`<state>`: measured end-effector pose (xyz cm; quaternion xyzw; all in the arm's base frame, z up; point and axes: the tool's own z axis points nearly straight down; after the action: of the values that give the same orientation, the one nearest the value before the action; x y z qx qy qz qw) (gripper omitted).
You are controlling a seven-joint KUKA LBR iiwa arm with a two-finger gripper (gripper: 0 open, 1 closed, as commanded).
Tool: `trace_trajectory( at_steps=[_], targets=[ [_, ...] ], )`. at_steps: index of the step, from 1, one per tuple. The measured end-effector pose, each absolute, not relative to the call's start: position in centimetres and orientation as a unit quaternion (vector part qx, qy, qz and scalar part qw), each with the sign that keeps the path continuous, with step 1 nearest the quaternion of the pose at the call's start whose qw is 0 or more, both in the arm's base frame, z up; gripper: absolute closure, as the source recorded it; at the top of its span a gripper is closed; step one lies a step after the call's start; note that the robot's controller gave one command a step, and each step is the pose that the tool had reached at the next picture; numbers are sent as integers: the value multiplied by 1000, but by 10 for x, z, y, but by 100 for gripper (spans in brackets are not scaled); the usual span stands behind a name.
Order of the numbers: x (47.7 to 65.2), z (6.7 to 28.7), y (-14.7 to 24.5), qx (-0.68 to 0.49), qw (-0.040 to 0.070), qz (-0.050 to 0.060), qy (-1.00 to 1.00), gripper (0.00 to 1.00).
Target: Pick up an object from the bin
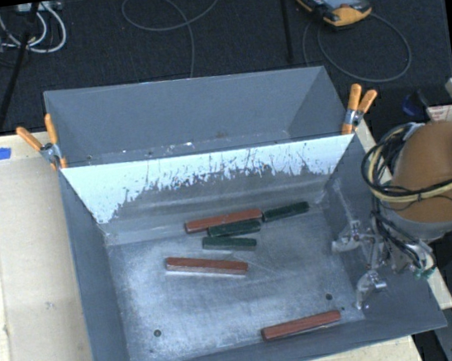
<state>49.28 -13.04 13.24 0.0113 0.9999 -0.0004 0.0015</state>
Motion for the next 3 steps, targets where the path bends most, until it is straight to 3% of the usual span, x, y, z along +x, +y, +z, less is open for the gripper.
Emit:
trace_trajectory(
  at_steps=[1, 2, 3],
  targets=[
    [461, 109, -123, 22, -1, 1, 1000, 0],
    [470, 111, -125, -70, 0, 0, 998, 0],
    [475, 74, -78, -27, 4, 0, 1000, 100]
  ],
)
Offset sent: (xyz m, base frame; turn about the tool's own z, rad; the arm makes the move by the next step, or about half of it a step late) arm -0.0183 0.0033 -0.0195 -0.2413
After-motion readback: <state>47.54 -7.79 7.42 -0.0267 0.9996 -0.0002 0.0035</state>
